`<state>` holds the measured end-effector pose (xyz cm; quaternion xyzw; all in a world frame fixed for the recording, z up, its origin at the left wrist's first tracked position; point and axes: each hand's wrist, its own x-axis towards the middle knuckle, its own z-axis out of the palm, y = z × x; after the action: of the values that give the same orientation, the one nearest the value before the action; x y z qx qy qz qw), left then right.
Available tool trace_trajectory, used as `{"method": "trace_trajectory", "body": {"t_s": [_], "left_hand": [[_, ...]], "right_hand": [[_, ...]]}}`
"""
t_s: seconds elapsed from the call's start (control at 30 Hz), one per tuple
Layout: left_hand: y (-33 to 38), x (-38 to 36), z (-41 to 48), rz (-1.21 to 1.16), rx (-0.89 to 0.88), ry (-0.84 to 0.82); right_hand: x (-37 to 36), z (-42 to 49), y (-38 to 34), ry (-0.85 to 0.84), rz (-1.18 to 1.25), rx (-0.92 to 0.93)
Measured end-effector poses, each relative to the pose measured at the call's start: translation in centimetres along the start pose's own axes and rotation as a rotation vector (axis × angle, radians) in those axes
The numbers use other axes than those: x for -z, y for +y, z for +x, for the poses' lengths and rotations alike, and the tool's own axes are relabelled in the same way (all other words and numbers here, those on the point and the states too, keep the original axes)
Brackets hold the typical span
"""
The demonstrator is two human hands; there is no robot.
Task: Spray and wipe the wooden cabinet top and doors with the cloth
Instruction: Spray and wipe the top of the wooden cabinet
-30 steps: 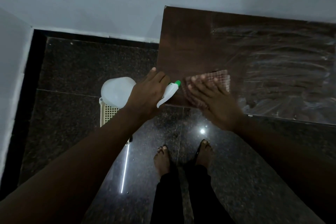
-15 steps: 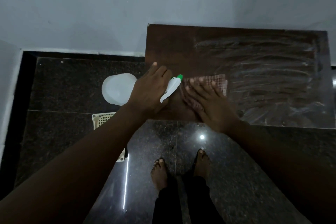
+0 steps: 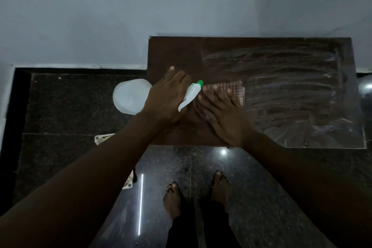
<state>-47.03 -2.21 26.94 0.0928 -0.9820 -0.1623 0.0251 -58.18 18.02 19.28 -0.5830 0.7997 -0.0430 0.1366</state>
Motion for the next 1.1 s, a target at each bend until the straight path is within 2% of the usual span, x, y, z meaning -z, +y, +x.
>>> {"method": "trace_trajectory", "body": {"t_s": [0.07, 0.17, 0.37, 0.57, 0.73, 0.97, 1.1], "left_hand": [[-0.3, -0.2, 0.4, 0.02, -0.005, 0.009], [-0.6, 0.0, 1.1, 0.023, 0.012, 0.015], [-0.3, 0.6, 2.6, 0.031, 0.021, 0.005], [-0.6, -0.1, 3.0, 0.04, 0.074, -0.07], [-0.6, -0.3, 3.3, 0.028, 0.08, -0.07], [-1.0, -0.1, 3.3, 0.027, 0.047, -0.074], [-1.1, 0.1, 3.4, 0.009, 0.047, -0.026]], "right_hand": [[0.9, 2.1, 1.0, 0.034, 0.074, -0.103], [1.3, 3.0, 1.5, 0.04, 0.058, -0.174], [-0.2, -1.0, 0.6, 0.013, -0.024, -0.07], [0.0, -1.1, 0.5, 0.006, -0.011, -0.067], [0.2, -0.1, 1.1, -0.002, 0.005, -0.071], [3.6, 8.1, 5.2, 0.033, 0.125, -0.286], [3.8, 8.5, 5.0, 0.018, 0.09, -0.256]]}}
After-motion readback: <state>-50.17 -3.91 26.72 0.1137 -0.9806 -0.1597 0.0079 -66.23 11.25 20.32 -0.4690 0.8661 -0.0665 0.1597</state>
